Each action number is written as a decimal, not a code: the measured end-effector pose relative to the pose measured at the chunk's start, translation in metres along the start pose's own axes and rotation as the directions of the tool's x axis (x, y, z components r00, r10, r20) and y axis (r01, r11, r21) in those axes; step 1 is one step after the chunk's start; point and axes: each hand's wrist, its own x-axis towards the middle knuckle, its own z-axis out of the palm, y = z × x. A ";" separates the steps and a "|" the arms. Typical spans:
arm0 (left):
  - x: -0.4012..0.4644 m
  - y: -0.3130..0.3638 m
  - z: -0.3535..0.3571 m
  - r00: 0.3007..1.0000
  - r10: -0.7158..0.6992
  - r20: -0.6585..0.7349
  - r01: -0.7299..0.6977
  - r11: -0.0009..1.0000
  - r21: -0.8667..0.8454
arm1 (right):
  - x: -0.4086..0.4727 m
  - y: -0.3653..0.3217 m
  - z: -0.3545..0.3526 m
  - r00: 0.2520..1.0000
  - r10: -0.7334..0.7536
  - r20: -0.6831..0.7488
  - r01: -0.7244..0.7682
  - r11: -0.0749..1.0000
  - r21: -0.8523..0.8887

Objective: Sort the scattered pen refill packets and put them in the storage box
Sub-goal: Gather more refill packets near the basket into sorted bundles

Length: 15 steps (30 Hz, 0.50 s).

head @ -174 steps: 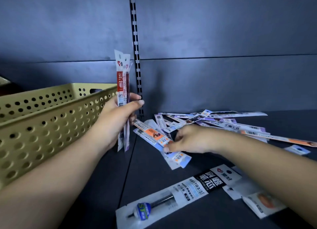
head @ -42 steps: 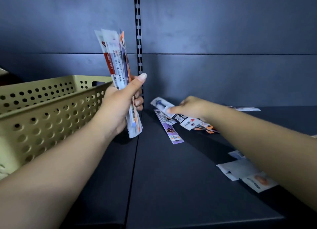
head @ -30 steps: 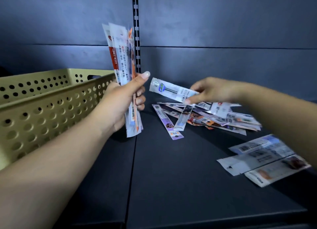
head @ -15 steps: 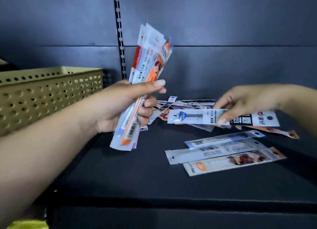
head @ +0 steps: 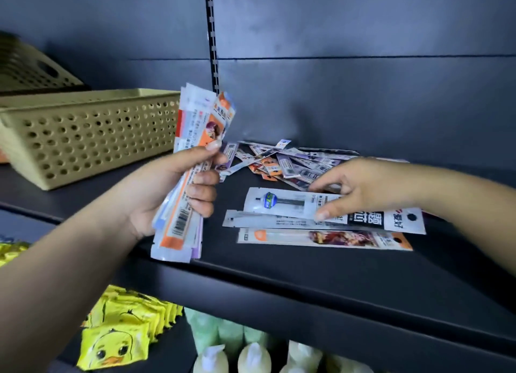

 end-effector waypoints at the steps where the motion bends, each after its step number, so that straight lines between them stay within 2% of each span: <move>1: 0.001 -0.003 -0.001 1.000 -0.026 -0.004 0.026 0.999 -0.018 | -0.001 -0.001 0.001 1.000 -0.003 -0.015 0.003 1.000 0.020; 4: 0.001 -0.010 -0.004 0.998 -0.064 -0.010 0.064 0.997 -0.054 | -0.003 -0.003 0.004 0.998 -0.039 0.040 0.036 0.998 0.057; 6: 0.000 -0.011 -0.006 0.998 -0.057 -0.018 0.056 0.996 -0.072 | -0.003 -0.007 0.007 0.994 -0.039 0.106 0.037 0.999 0.017; 9: -0.001 -0.012 -0.009 0.998 -0.053 -0.025 0.051 0.995 -0.083 | -0.001 -0.010 0.007 0.989 0.037 0.142 -0.022 0.994 -0.105; 15: 0.000 -0.013 -0.011 0.999 -0.047 -0.011 0.046 0.993 -0.112 | 0.003 -0.014 0.006 0.981 0.127 0.150 -0.110 0.987 -0.119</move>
